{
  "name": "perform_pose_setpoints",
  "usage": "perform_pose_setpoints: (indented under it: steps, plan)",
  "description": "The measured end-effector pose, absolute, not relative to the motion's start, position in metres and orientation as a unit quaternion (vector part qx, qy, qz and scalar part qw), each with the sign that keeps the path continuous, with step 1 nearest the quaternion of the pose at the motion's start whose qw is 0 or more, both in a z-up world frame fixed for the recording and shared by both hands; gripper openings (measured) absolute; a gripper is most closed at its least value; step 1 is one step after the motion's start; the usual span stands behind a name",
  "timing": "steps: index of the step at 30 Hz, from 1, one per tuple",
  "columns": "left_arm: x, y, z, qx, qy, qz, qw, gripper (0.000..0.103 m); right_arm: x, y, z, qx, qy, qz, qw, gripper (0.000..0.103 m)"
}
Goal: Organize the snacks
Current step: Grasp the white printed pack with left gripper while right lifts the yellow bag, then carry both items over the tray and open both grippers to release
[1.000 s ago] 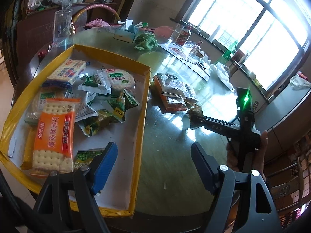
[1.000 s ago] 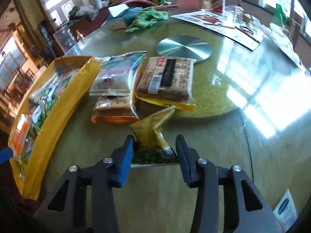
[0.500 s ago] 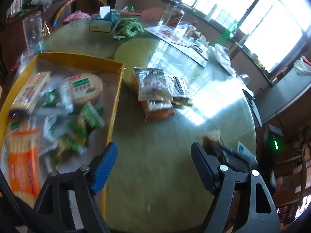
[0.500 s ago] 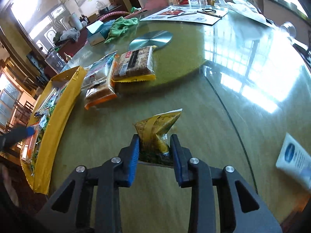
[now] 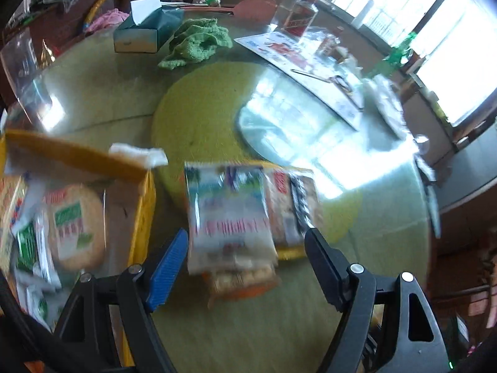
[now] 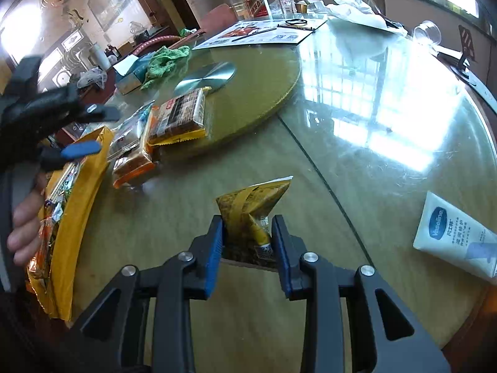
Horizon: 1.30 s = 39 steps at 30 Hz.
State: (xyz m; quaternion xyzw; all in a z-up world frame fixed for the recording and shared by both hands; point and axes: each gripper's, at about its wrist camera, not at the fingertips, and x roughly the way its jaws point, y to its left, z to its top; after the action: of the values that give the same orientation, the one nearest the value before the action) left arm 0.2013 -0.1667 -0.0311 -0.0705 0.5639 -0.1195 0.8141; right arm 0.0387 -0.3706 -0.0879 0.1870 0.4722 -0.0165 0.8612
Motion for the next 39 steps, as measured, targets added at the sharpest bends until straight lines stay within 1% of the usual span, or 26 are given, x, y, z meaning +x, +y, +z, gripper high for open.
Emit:
perform_pose_setpoints:
  steps: [2, 4, 9, 14, 19, 23, 29, 35, 39]
  plan:
    - [0.21, -0.172, -0.038, -0.053, 0.568, -0.108, 0.814, 0.076, 0.039, -0.37, -0.088, 0.193, 0.471, -0.014, 0.86, 0.033]
    - [0.212, -0.174, -0.044, -0.04, 0.572, -0.09, 0.814, 0.064, 0.04, -0.369, -0.088, 0.196, 0.47, -0.011, 0.861, 0.033]
    - [0.206, -0.174, -0.044, -0.02, 0.562, -0.09, 0.822, 0.057, 0.038, -0.371, -0.088, 0.196, 0.47, -0.008, 0.861, 0.033]
    - [0.201, -0.175, -0.044, -0.005, 0.557, -0.101, 0.824, 0.059, 0.038, -0.371, -0.089, 0.197, 0.469, -0.006, 0.861, 0.033]
    - [0.202, -0.175, -0.045, -0.004, 0.559, -0.101, 0.823, 0.057, 0.037, -0.371, -0.088, 0.199, 0.469, -0.007, 0.86, 0.033]
    - [0.191, -0.162, -0.041, -0.054, 0.568, -0.112, 0.814, 0.055, 0.035, -0.373, -0.089, 0.208, 0.467, -0.005, 0.86, 0.032]
    - [0.156, -0.148, -0.031, -0.099, 0.559, -0.141, 0.811, 0.054, 0.031, -0.371, -0.089, 0.217, 0.46, 0.006, 0.861, 0.029]
    - [0.109, -0.125, -0.009, -0.142, 0.526, -0.177, 0.819, 0.054, 0.03, -0.359, -0.085, 0.217, 0.456, 0.017, 0.863, 0.028]
    - [0.076, -0.1, 0.014, -0.163, 0.498, -0.181, 0.832, 0.054, 0.028, -0.344, -0.072, 0.208, 0.445, 0.037, 0.87, 0.028]
